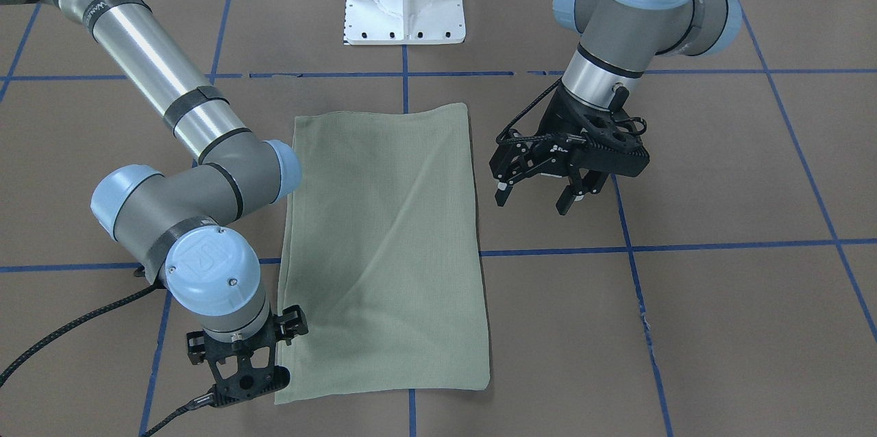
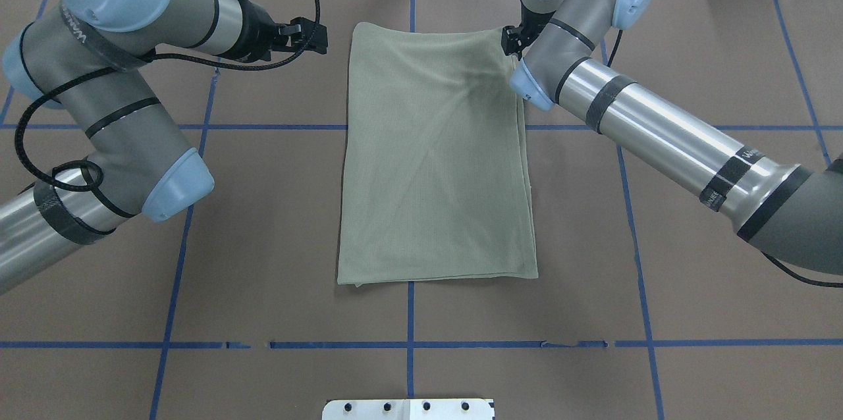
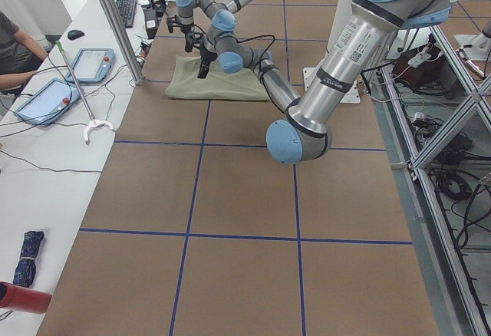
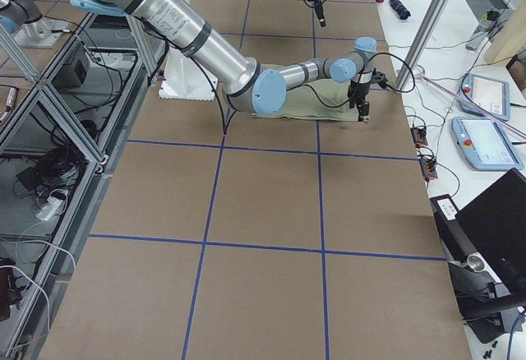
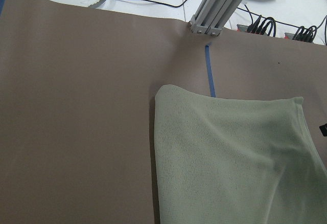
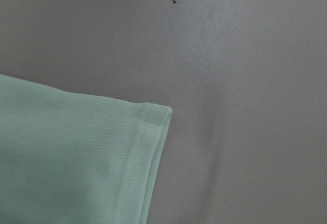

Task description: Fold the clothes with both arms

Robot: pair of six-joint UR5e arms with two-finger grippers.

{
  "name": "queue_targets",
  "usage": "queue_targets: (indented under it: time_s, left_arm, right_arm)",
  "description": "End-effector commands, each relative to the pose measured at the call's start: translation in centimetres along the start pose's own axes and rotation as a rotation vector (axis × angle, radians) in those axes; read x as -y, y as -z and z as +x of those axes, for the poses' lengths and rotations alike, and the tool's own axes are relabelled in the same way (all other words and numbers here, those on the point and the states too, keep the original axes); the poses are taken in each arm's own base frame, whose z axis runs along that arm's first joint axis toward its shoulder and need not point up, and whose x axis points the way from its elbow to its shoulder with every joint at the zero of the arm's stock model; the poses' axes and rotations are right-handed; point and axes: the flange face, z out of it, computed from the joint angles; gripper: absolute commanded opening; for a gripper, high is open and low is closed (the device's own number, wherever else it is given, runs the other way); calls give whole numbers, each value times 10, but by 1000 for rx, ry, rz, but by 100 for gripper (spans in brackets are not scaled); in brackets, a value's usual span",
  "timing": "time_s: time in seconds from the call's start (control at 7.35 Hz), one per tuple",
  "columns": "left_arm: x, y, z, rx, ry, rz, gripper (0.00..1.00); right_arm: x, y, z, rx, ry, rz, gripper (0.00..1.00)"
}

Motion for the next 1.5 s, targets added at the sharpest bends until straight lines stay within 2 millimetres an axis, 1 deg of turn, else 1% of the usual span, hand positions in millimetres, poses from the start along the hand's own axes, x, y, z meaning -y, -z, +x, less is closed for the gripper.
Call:
queue_targets:
  time_s: [0.0, 0.14, 0.27, 0.41, 0.54, 0.68, 0.82, 0.95, 1.09, 1.36]
  left_arm:
    - [-51, -11, 18, -45, 96, -76, 100]
    - [-81, -14, 31, -73, 213, -121, 100]
    - [-116, -6, 30, -81, 332, -178, 100]
    - [-156, 6, 22, -73, 404, -232, 100]
    - [-193, 7, 17, -47, 476, -283, 100]
    - [-237, -6, 21, 1, 545, -325, 100]
    - [-284, -20, 32, 36, 571, -335, 99]
    - [-302, -38, 32, 80, 581, -336, 99]
    - [-305, -56, 29, 113, 583, -322, 99]
    - [-303, -63, 30, 150, 578, -293, 97]
  right_arm:
    - [-42, 50, -7, 70, -26, -33, 100]
    - [-73, 67, 1, 89, -67, -51, 100]
    - [-121, 73, 12, 121, -115, -49, 100]
    - [-166, 87, 27, 151, -166, -34, 100]
    - [-196, 99, 32, 184, -197, -37, 100]
    - [-223, 102, 29, 201, -251, -46, 100]
    - [-238, 109, 28, 215, -252, -41, 100]
    - [-241, 110, 27, 218, -247, -42, 100]
    - [-247, 101, 17, 213, -234, -56, 100]
    - [-249, 96, 14, 209, -231, -64, 100]
